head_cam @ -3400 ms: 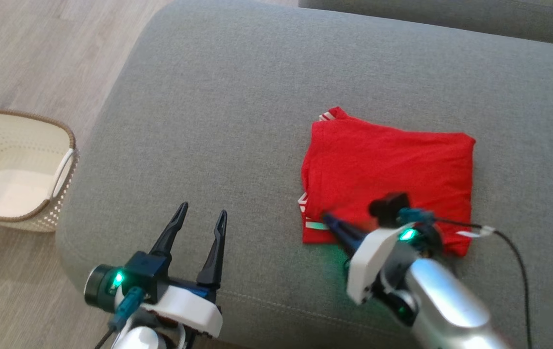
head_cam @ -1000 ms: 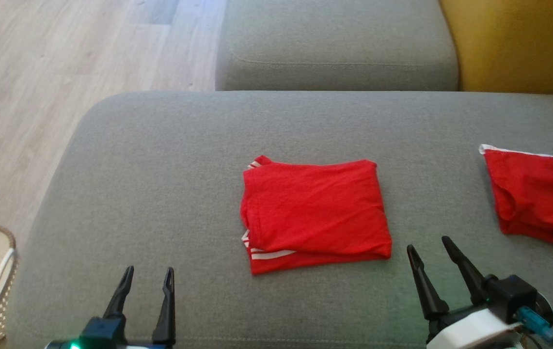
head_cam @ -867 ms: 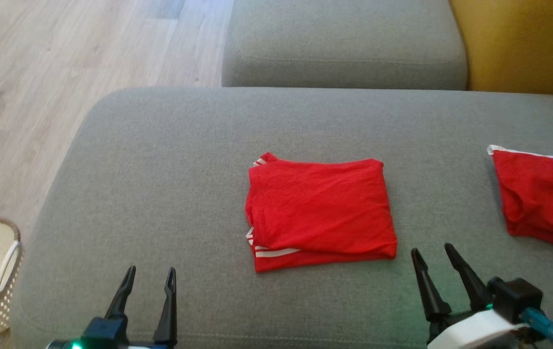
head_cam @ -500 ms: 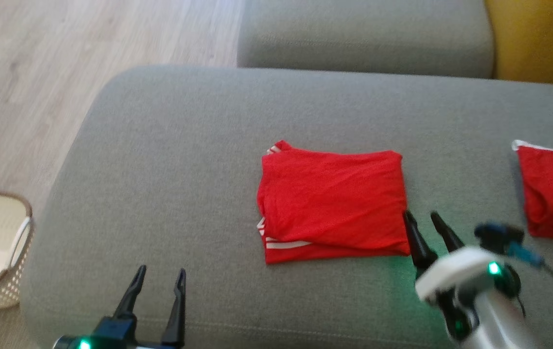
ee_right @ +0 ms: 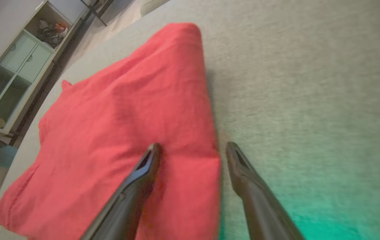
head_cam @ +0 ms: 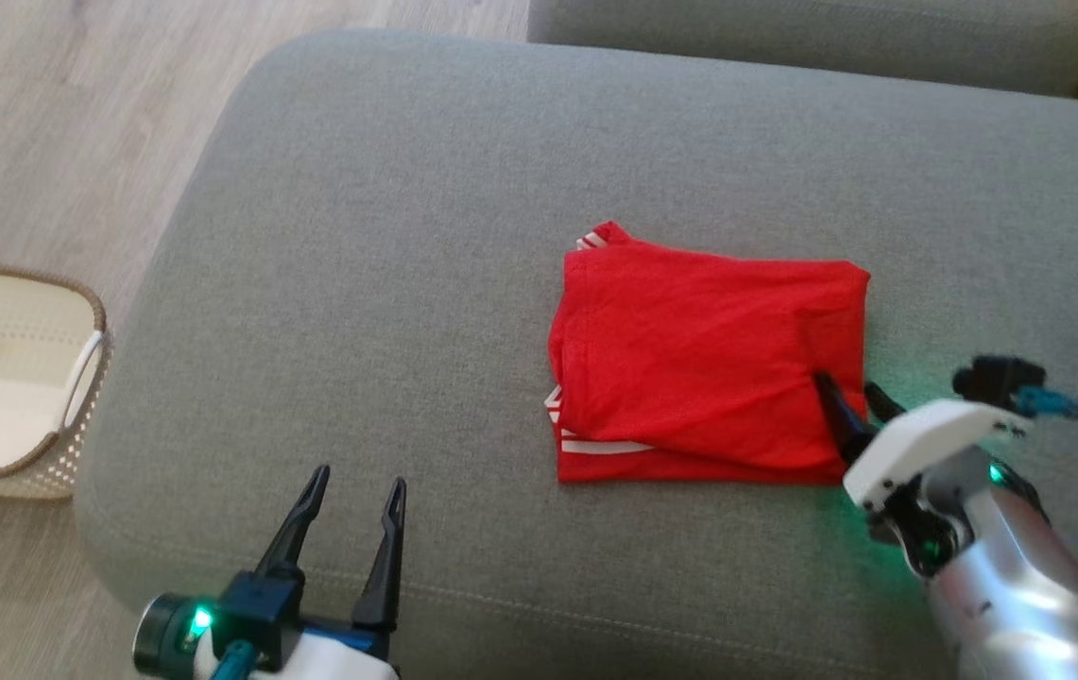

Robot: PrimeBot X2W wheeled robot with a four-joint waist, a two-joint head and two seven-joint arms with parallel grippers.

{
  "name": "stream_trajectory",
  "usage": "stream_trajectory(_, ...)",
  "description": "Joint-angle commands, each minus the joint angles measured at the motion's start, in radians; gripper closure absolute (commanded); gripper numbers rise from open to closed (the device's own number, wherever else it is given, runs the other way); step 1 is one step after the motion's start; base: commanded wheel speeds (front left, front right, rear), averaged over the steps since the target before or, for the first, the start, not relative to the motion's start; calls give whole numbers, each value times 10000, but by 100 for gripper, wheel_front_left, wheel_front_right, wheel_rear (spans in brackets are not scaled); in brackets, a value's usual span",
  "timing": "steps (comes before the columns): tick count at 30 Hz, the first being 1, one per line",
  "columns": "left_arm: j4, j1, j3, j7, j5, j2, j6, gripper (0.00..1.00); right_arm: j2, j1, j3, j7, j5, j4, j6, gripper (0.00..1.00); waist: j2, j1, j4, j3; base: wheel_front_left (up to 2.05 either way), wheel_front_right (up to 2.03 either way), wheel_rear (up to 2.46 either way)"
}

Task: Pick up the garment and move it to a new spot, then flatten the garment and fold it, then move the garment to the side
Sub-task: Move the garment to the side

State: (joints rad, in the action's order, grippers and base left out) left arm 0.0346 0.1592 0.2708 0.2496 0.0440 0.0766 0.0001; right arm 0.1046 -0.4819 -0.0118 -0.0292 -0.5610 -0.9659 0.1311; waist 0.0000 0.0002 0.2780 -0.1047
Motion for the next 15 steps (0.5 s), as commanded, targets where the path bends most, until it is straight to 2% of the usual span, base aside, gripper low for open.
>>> stream_trajectory(1,-353,-464,-299,122,-68,-106,33,0,-122,-403,-428,211,-146,117,-4,0,0,-2,33,-78,0,0,0)
stream_trajectory(3,-357,-473,-305,122,-68,-112,49,0,-127,-413,-540,263,-185,85,-4,2,0,-2,16,-97,0,0,0)
stream_trajectory(6,-361,-486,-324,122,-98,-120,83,0,-101,-460,-794,184,-304,77,-4,100,0,-2,-102,-129,0,0,0)
stream_trajectory(15,-458,-566,-427,122,-185,-64,95,0,471,-1020,-1334,-703,-300,450,-4,100,0,-2,-1029,-178,0,0,0)
